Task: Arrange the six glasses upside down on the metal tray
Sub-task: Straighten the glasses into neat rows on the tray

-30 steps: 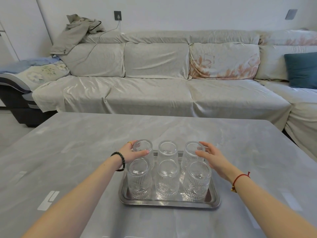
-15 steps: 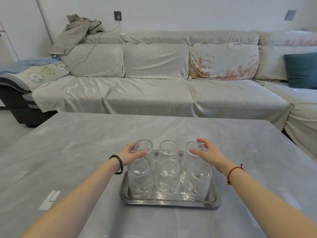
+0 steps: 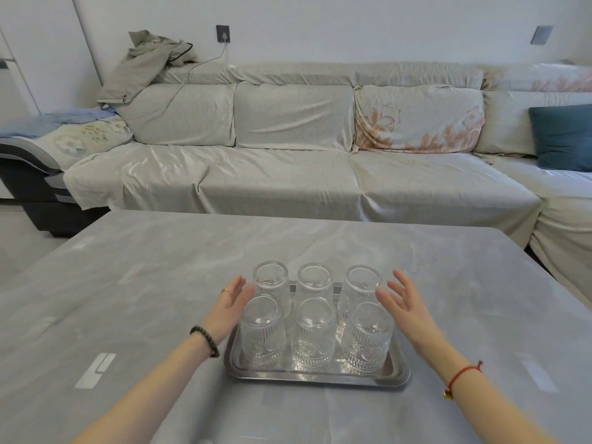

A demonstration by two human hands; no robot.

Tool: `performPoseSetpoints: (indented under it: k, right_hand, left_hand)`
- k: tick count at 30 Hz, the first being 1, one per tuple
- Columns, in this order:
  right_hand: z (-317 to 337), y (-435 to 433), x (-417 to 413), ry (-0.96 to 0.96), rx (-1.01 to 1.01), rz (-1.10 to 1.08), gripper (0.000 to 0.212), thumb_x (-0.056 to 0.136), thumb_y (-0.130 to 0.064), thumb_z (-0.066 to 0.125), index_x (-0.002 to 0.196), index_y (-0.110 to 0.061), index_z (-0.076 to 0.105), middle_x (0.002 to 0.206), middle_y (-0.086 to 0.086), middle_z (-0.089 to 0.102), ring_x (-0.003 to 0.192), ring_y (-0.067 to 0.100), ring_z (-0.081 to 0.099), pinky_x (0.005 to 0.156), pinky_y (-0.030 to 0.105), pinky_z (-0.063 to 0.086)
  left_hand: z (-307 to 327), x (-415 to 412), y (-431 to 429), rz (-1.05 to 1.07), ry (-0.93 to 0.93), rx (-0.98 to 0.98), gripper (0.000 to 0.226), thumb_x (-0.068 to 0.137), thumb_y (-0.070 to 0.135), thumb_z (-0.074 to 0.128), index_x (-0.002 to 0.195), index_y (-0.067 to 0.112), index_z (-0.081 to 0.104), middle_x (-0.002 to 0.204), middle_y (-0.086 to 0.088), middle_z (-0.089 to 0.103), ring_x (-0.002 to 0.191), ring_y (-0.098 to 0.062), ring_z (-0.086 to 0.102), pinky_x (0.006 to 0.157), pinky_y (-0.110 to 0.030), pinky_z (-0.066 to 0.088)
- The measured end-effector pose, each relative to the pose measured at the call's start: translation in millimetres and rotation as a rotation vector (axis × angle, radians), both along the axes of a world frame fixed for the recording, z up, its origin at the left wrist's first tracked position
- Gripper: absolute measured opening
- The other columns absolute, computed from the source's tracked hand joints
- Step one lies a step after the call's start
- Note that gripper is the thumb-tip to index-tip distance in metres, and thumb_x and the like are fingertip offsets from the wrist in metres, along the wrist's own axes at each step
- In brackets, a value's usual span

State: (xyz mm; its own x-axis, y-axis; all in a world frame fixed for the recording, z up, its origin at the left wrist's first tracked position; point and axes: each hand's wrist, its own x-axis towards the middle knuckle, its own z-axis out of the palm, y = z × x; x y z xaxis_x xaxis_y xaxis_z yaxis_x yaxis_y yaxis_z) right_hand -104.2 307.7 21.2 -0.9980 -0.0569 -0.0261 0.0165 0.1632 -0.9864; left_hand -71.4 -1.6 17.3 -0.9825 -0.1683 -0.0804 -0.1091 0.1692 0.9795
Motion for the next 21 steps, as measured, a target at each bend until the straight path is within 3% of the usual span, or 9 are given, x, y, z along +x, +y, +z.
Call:
performPoseSetpoints:
  k: [3, 6, 10, 15, 21]
  right_hand:
    - [-20.9, 2.4, 30.0, 0.052, -0.04, 0.019, 0.095, 0.059, -0.036, 0.072, 0.139, -0.031, 0.021, 0.148, 0.003, 0.031, 0.129, 0.011, 0.036, 0.102, 0.03, 0.033]
    - [-34.6, -7.6, 50.8, 0.095, 0.025, 0.075, 0.103, 0.053, -0.027, 0.085, 0.135, -0.039, 0.023, 0.143, -0.012, 0.035, 0.125, -0.003, 0.039, 0.101, 0.018, 0.036]
    - [-38.7, -20.9, 57.6, 0.151, 0.124, -0.022, 0.097, 0.059, -0.012, 0.083, 0.134, -0.034, 0.027, 0.129, -0.019, 0.045, 0.122, 0.009, 0.046, 0.107, 0.042, 0.038]
    - [-35.5, -23.8, 57.5, 0.183, 0.171, -0.066, 0.087, 0.06, -0.012, 0.082, 0.121, -0.046, 0.029, 0.115, -0.027, 0.048, 0.112, 0.007, 0.049, 0.1, 0.032, 0.039]
    - [-35.8, -22.7, 56.4, 0.176, 0.195, -0.076, 0.086, 0.06, -0.016, 0.083, 0.124, -0.041, 0.031, 0.114, -0.022, 0.049, 0.109, 0.007, 0.049, 0.099, 0.03, 0.039]
  left_hand:
    - [-26.3, 35.7, -2.7, -0.077, 0.005, -0.1, 0.101, 0.063, 0.046, 0.071, 0.142, 0.017, 0.015, 0.142, 0.01, 0.03, 0.127, 0.002, 0.031, 0.109, -0.023, 0.024]
    - [-44.4, 51.8, 6.4, -0.087, 0.056, -0.211, 0.088, 0.064, 0.031, 0.079, 0.135, 0.032, 0.025, 0.125, 0.025, 0.043, 0.11, 0.022, 0.038, 0.095, -0.005, 0.029]
    - [-42.0, 50.7, 17.5, 0.043, 0.104, -0.228, 0.074, 0.069, 0.023, 0.077, 0.129, 0.028, 0.035, 0.122, 0.018, 0.047, 0.114, 0.0, 0.042, 0.098, -0.019, 0.031]
    - [-36.7, 49.5, 20.8, 0.029, 0.103, -0.301, 0.071, 0.072, 0.025, 0.075, 0.131, 0.021, 0.036, 0.121, 0.016, 0.045, 0.113, 0.0, 0.041, 0.096, -0.018, 0.031]
    - [-36.0, 50.8, 19.2, 0.002, 0.085, -0.297, 0.072, 0.072, 0.027, 0.074, 0.132, 0.022, 0.034, 0.129, 0.011, 0.045, 0.115, 0.0, 0.04, 0.097, -0.018, 0.031]
